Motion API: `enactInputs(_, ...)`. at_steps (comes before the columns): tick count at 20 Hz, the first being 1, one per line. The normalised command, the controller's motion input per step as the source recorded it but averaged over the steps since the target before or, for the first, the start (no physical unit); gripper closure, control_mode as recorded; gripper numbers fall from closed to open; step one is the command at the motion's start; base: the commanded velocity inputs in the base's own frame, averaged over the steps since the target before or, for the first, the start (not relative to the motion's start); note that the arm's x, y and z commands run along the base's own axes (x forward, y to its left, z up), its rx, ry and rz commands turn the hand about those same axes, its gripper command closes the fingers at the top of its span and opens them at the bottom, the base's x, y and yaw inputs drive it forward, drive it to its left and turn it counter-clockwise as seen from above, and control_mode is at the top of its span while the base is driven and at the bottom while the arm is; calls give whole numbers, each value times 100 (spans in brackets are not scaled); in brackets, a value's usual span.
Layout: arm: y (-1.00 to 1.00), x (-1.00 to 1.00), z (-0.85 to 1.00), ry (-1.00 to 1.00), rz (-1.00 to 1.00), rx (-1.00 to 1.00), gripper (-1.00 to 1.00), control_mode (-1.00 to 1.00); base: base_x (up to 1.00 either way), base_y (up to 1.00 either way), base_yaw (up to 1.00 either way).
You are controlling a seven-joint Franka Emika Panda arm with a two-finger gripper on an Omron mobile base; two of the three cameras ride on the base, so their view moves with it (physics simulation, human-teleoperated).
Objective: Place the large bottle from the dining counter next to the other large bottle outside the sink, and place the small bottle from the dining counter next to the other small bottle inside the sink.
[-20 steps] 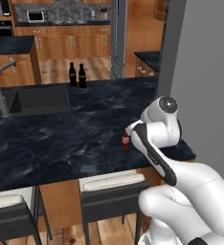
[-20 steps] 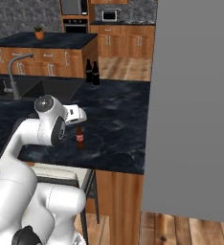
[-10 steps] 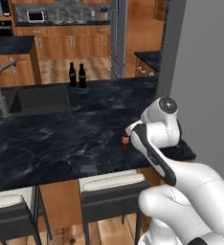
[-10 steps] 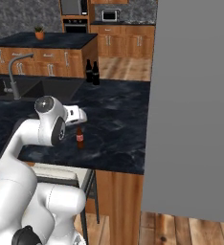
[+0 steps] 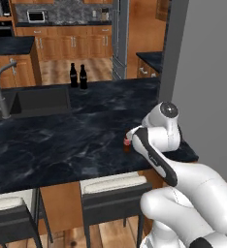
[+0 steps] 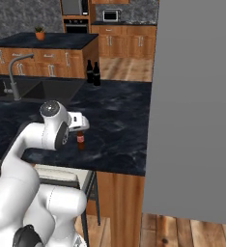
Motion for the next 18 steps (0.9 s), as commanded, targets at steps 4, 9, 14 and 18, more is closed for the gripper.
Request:
enactInputs(4,0,16,-12,11,0,0,-100,-100,0,0,0)
enactInputs(9,0,16,-1,7,0,0,-100,-100,0,0,0)
enactInputs(14,0,7,0,2,-1,0,-100,-100,0,0,0)
enactInputs(18,0,0,-4,0,0,0,-100,-100,0,0,0)
